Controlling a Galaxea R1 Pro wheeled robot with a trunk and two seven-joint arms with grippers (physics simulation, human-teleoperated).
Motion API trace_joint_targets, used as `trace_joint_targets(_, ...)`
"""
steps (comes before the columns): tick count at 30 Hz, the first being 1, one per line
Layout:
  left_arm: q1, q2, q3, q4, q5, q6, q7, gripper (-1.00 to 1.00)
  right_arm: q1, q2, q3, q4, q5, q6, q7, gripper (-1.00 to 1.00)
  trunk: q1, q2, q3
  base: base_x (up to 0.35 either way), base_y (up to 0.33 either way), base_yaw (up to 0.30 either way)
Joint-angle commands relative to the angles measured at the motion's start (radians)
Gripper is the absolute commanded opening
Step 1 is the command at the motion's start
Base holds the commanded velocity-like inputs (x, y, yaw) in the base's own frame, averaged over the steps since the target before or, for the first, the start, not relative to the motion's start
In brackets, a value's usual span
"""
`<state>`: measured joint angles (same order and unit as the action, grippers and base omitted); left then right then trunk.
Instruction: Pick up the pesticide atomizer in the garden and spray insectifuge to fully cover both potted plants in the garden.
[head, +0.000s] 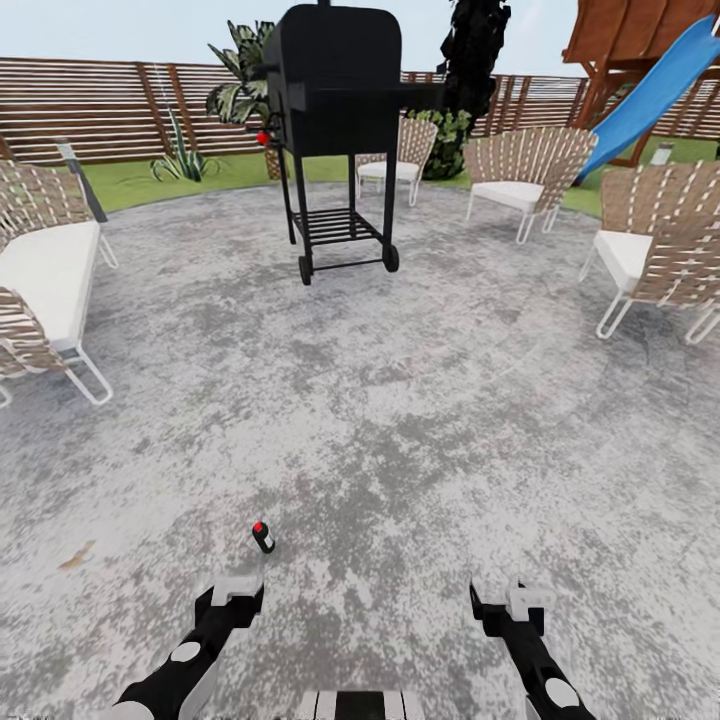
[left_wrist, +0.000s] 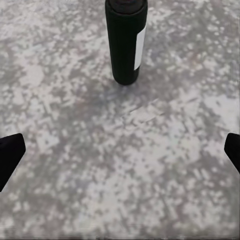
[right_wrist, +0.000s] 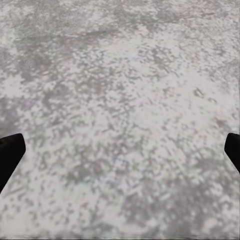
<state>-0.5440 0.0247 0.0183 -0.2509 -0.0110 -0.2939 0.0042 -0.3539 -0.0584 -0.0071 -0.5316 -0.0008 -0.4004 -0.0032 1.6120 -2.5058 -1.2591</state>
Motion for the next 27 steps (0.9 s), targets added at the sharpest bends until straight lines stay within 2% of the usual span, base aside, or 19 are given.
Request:
trace_joint_targets(1, -0.001, 0.000, 0.002, 0.001, -0.001, -0.004, 0.000, 1.00, 0.000, 0.000, -0.001, 0.001, 0.000, -0.003, 0.000, 1.00, 0.000, -0.001, -0.006, 0.000, 0.000, 0.000)
trace_joint_targets(11, -0.001, 0.000, 0.002, 0.001, -0.001, -0.004, 0.000, 1.00, 0.000, 0.000, -0.001, 0.001, 0.000, -0.003, 0.000, 1.00, 0.005, -0.003, -0.061, 0.000, 0.000, -0.003)
trace_joint_targets(16, -0.001, -0.002, 0.002, 0.001, -0.002, -0.004, 0.000, 1.00, 0.000, 0.000, -0.001, 0.000, 0.000, -0.003, 0.000, 1.00, 0.007, -0.004, -0.088, 0.000, 0.000, -0.127)
trace_joint_targets(23, -0.001, -0.001, 0.002, 0.000, -0.003, -0.005, 0.000, 1.00, 0.000, 0.000, -0.001, 0.001, 0.001, -0.003, 0.000, 1.00, 0.007, -0.004, -0.097, 0.004, 0.000, -0.180)
trace_joint_targets(27, -0.001, -0.001, 0.002, 0.000, -0.003, -0.004, -0.001, 1.00, 0.000, 0.000, 0.000, 0.000, 0.001, -0.003, -0.001, 1.00, 0.007, -0.004, -0.100, 0.194, 0.000, -0.085)
